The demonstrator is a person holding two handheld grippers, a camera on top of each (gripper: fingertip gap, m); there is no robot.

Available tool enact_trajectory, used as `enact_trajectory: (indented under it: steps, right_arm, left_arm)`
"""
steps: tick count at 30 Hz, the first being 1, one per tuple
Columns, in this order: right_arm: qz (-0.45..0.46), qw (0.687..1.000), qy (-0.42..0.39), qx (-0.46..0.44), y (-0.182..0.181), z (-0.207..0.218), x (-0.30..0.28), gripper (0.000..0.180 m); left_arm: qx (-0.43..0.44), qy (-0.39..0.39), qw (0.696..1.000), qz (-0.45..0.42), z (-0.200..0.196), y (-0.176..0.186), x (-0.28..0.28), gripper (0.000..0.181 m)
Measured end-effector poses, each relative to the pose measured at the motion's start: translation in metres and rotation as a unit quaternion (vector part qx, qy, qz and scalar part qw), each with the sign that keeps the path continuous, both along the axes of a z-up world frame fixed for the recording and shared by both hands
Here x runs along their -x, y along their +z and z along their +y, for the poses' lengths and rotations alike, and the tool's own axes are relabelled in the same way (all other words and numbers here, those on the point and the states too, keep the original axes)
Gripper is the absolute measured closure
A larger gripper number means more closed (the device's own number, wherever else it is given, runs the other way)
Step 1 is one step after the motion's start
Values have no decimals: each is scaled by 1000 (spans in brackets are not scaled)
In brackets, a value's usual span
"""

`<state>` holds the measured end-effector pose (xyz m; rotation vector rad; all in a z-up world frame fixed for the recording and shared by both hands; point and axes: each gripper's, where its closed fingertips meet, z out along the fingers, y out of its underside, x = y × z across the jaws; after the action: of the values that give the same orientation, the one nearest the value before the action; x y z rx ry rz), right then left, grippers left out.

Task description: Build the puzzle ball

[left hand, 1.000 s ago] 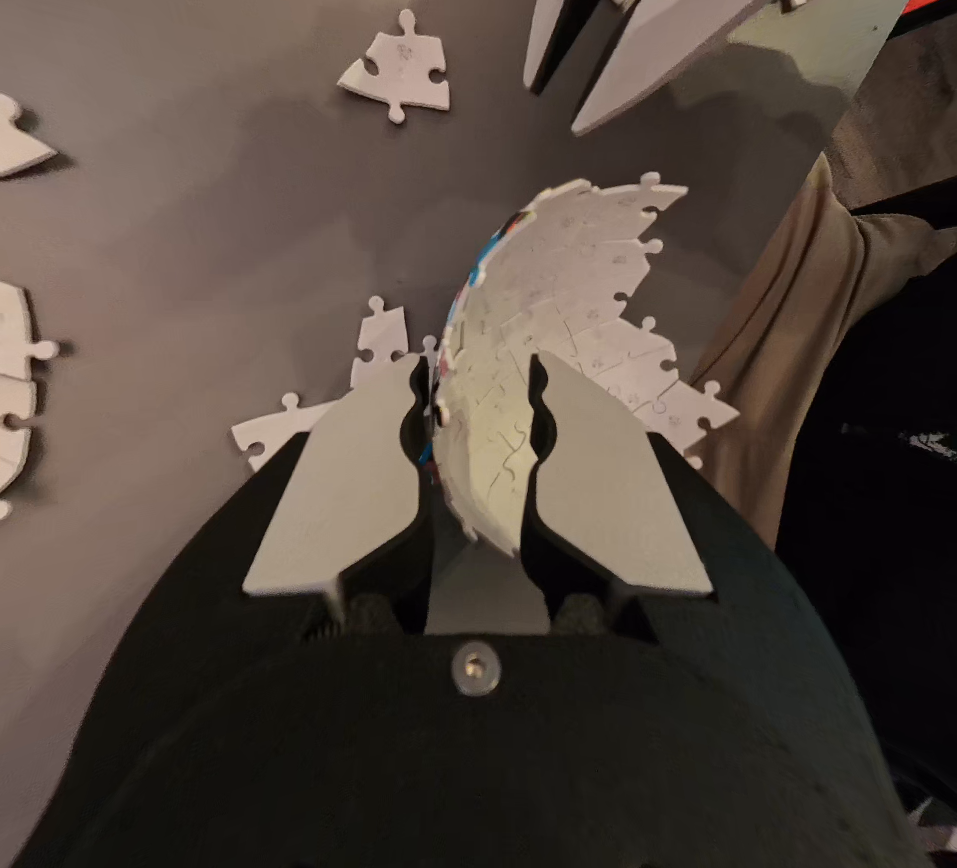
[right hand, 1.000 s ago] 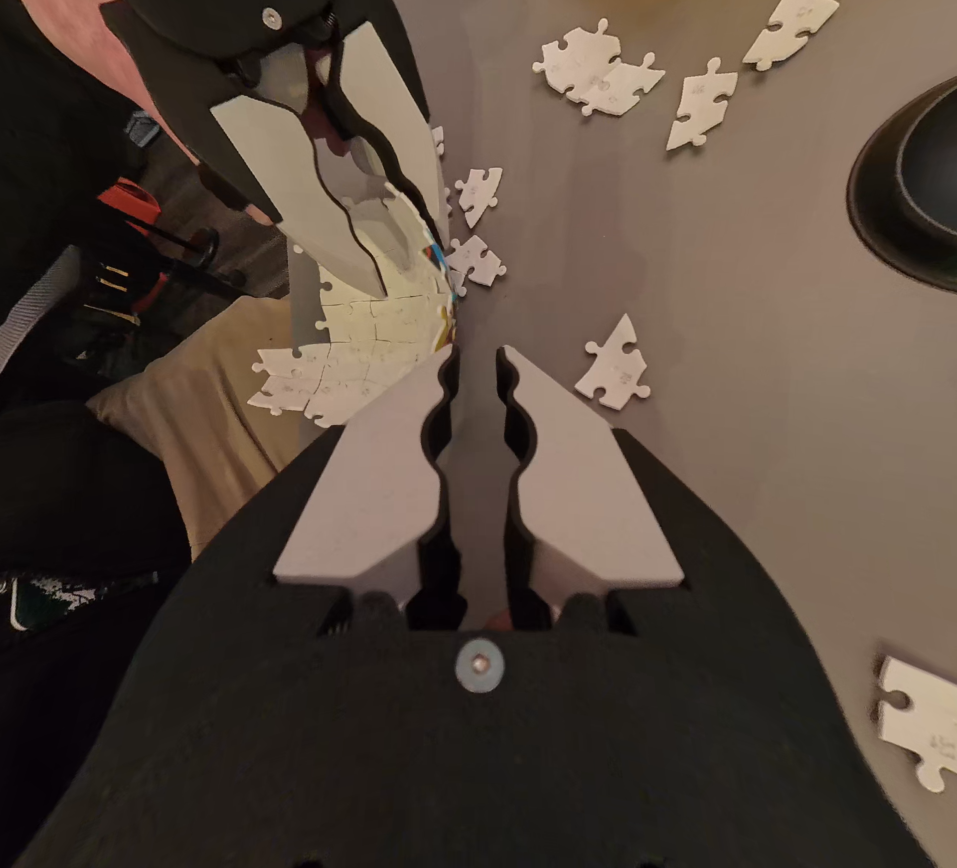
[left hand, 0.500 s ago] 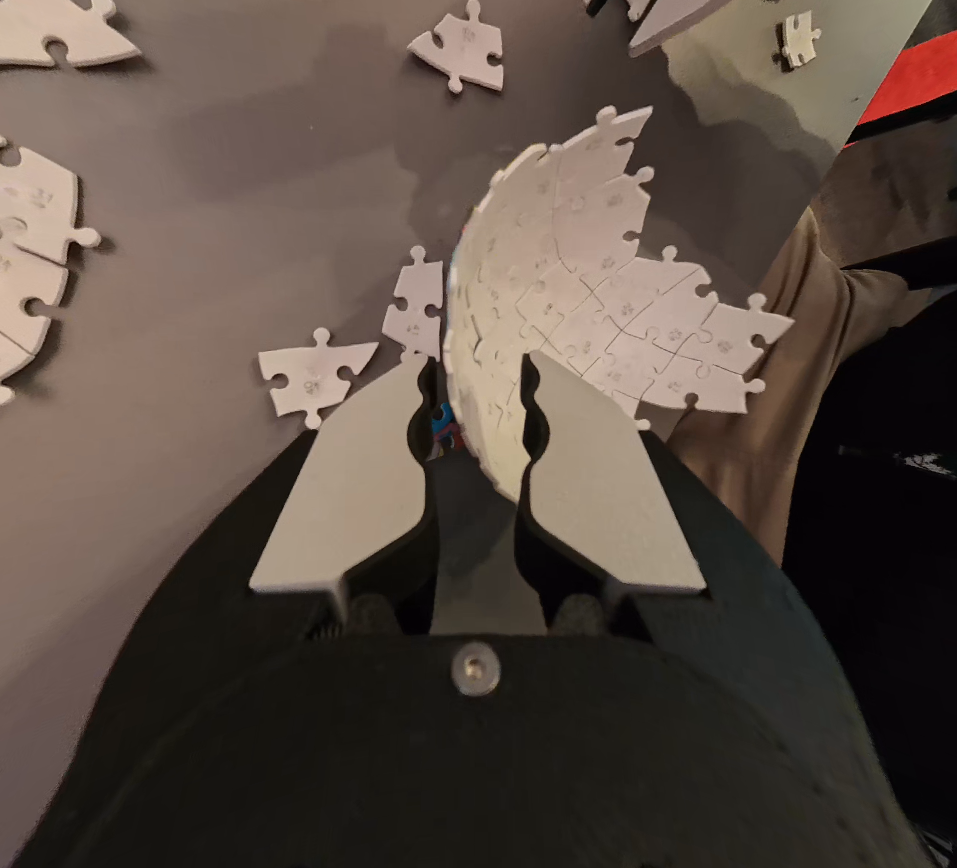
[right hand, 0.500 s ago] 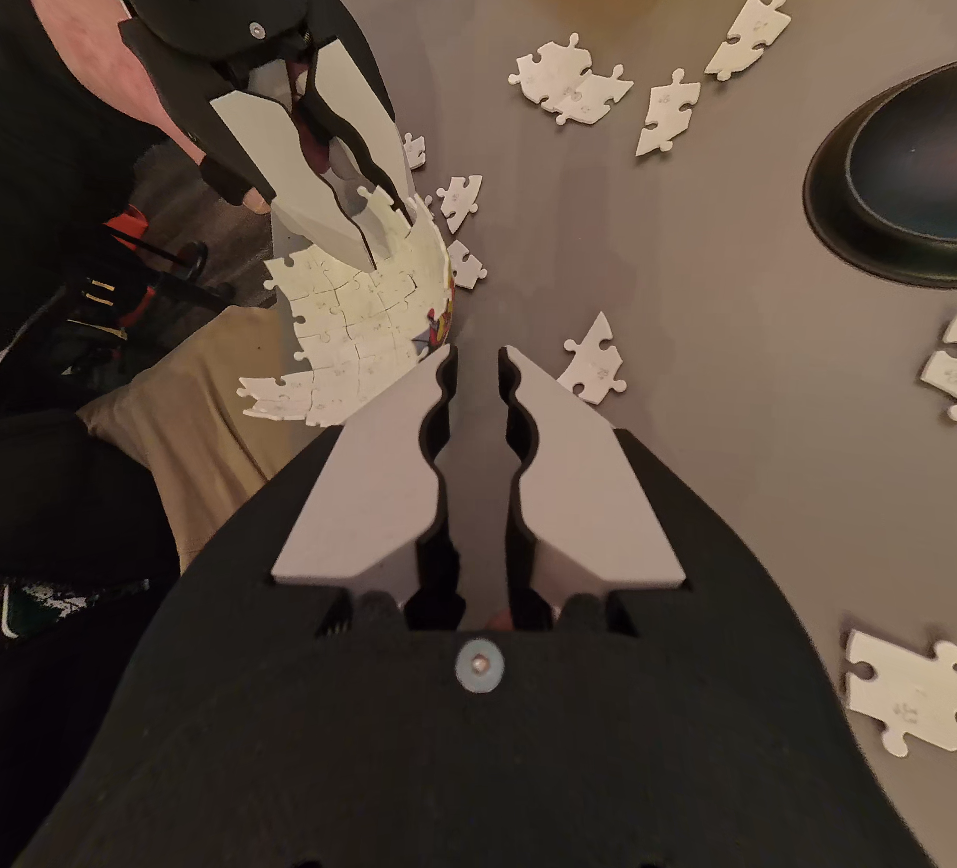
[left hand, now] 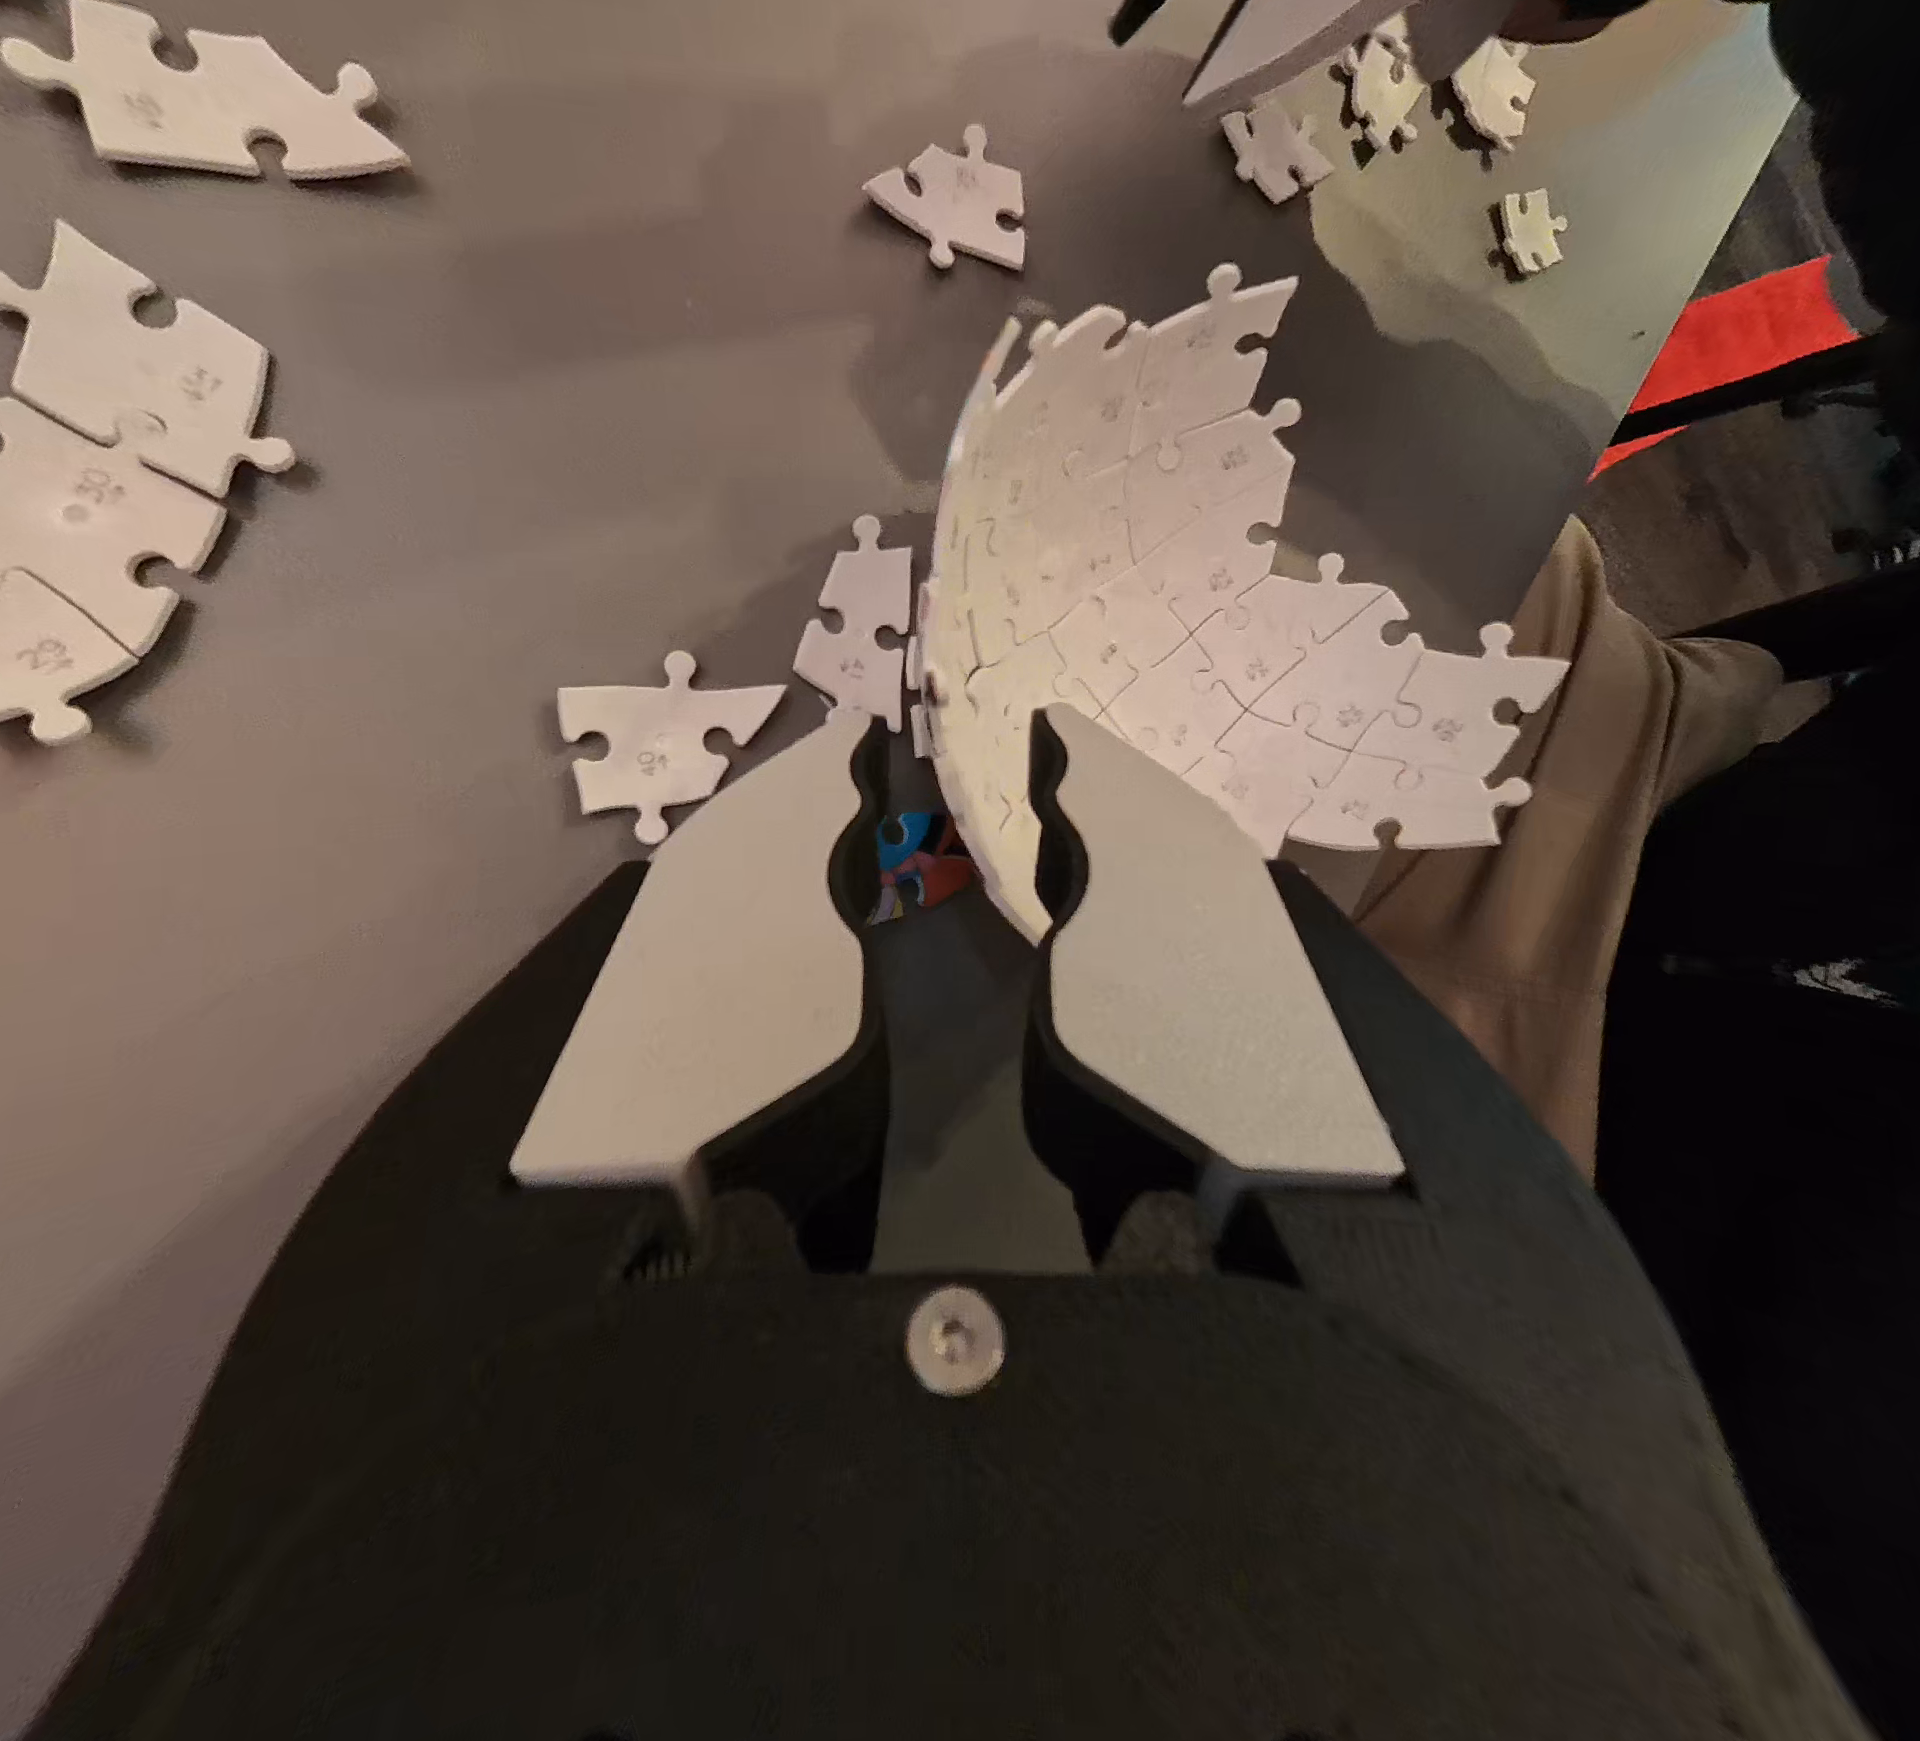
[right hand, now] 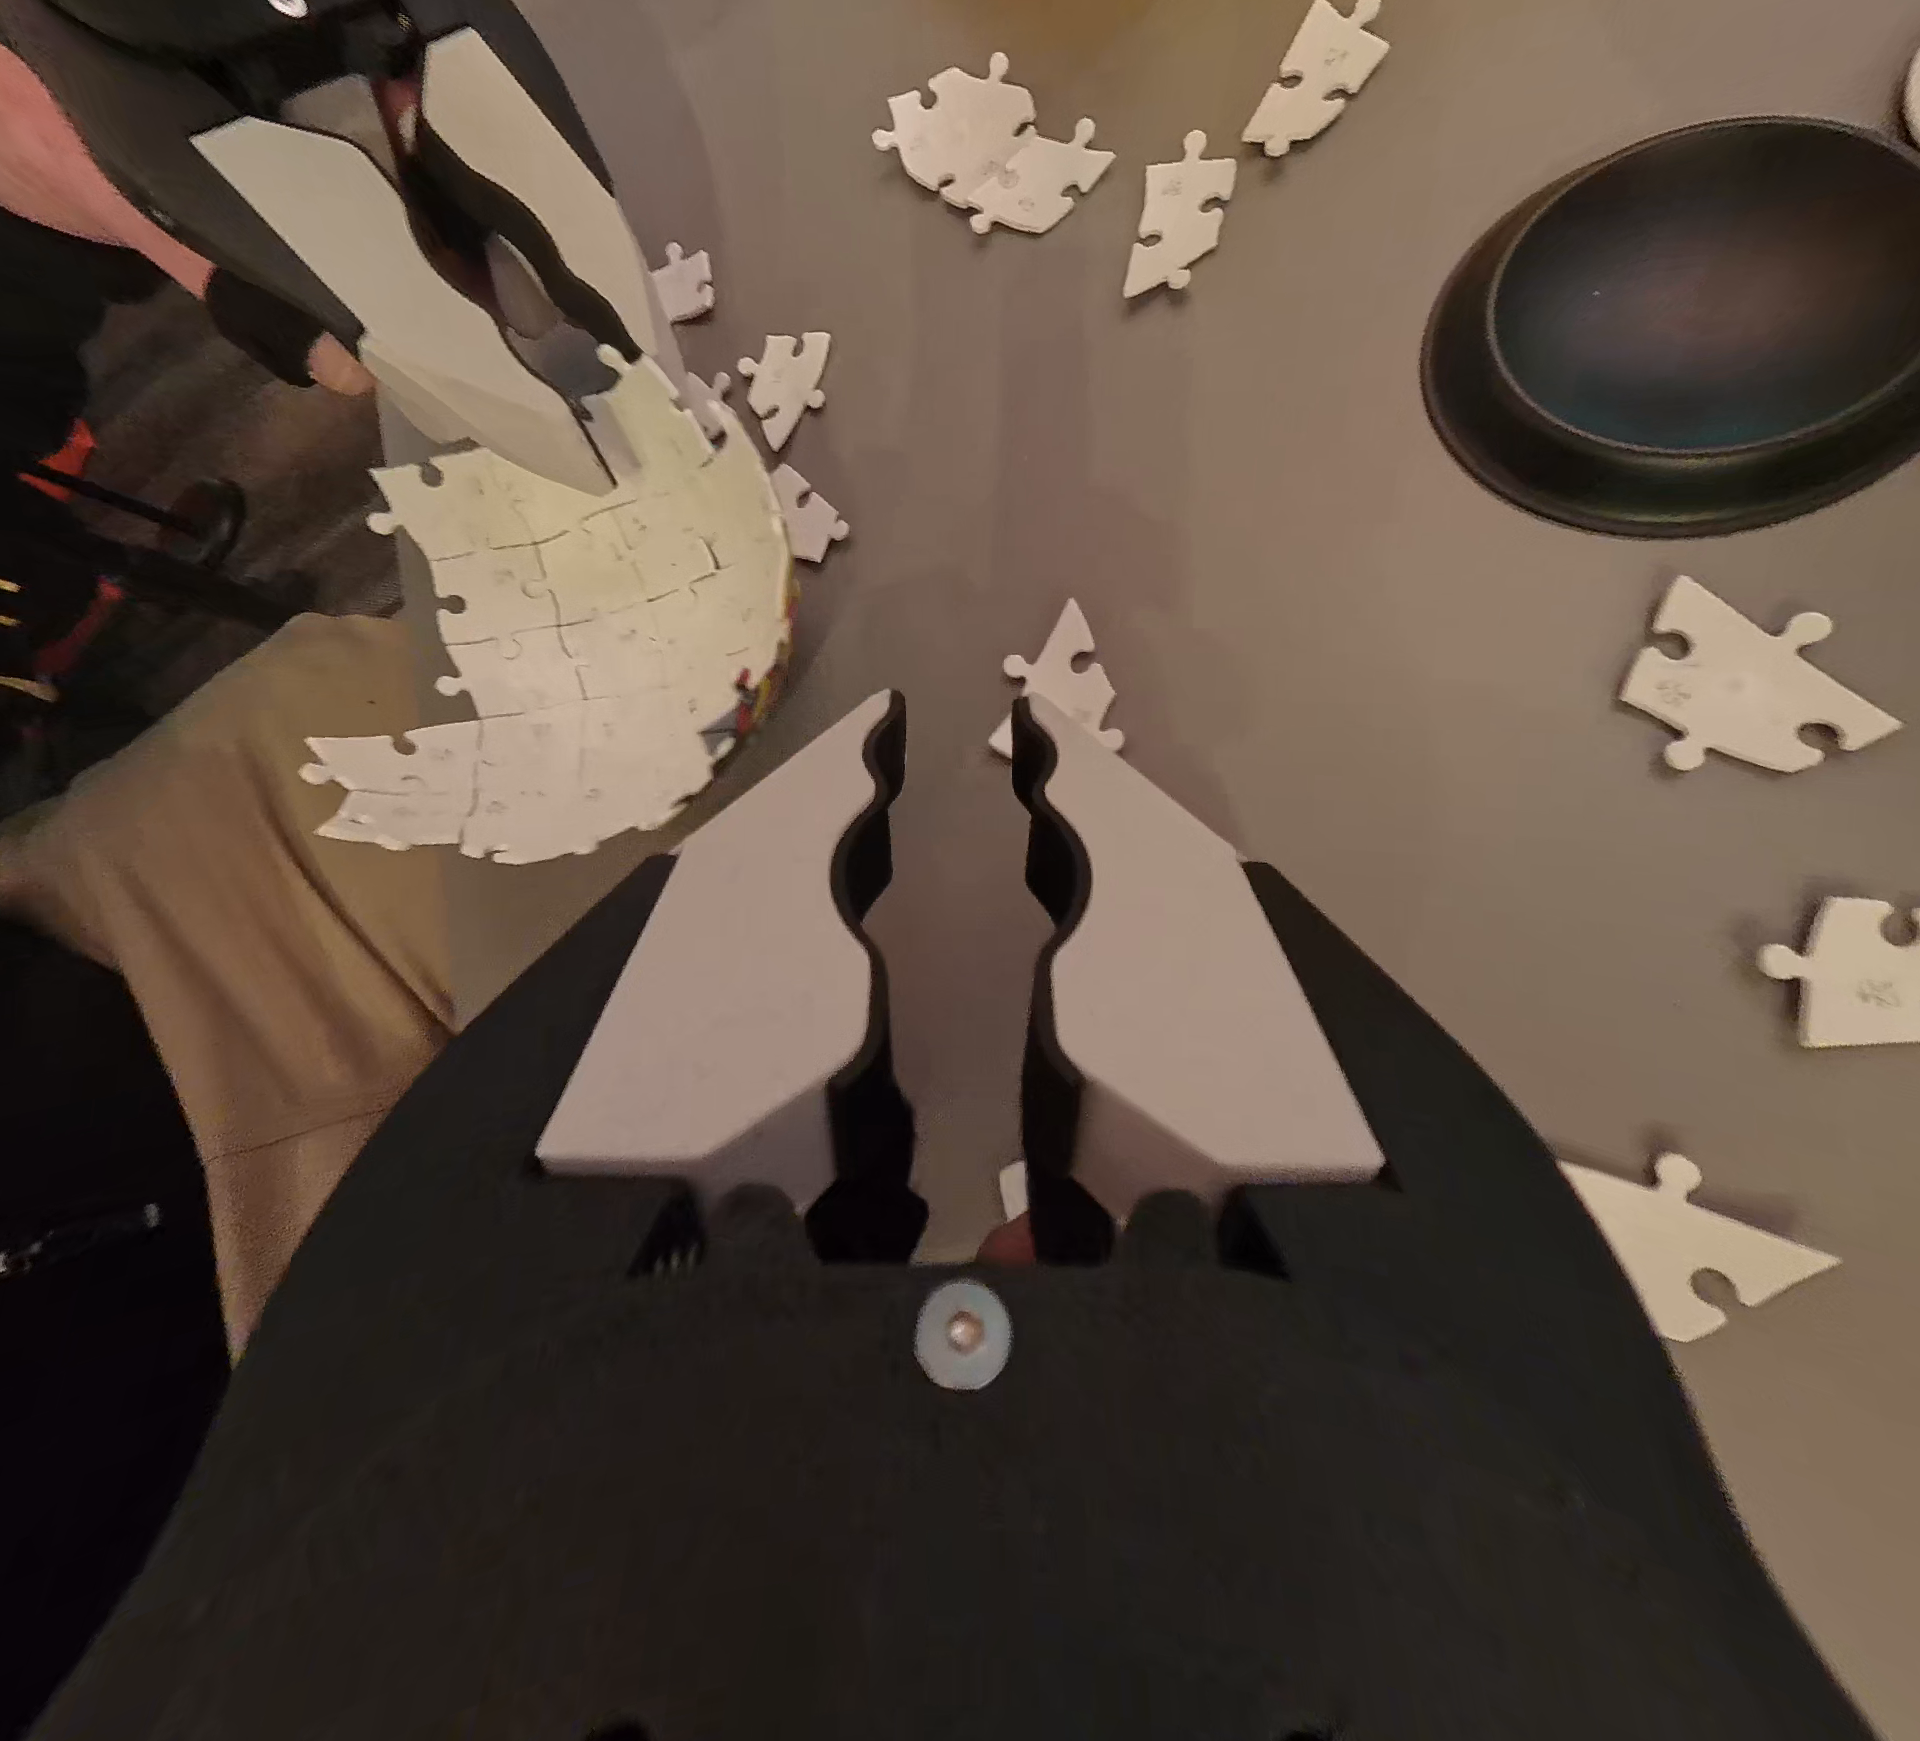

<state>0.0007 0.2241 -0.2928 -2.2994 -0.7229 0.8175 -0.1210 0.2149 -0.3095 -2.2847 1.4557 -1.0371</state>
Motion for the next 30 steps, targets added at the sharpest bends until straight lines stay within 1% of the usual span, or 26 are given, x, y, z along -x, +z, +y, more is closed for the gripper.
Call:
enact_trajectory:
  steps: [7, 10, 14, 17, 19, 22, 29, 30]
  right_arm:
    - [-70, 997, -7, -13, -18, 6, -8, 156]
    - [-90, 996, -8, -11, -26, 7, -12, 148]
    - [-118, 993, 1, -20, -33, 9, -13, 147]
    - [-160, 986, 12, -33, -44, 12, -14, 147]
    - [-167, 985, 20, -43, -47, 15, -10, 149]
    - [-167, 984, 31, -49, -47, 16, -4, 162]
    - [-171, 984, 41, -42, -47, 10, -2, 163]
    - [-170, 984, 41, -39, -47, 8, -3, 169]
  left_arm:
    - [-14, 9, 999, -35, 5, 6, -3, 154]
    - [-17, 8, 999, -27, 6, 0, 0, 153]
    - [-17, 1, 999, -43, 7, 3, 1, 152]
    - [-13, -1, 998, -54, 8, 6, 2, 150]
    - [-11, -1, 998, -60, 9, 8, 2, 150]
    - [-11, -1, 998, -66, 11, 11, 4, 150]
    - [-5, 3, 998, -70, 14, 8, 7, 151]
    - [-4, 3, 998, -70, 14, 8, 8, 151]
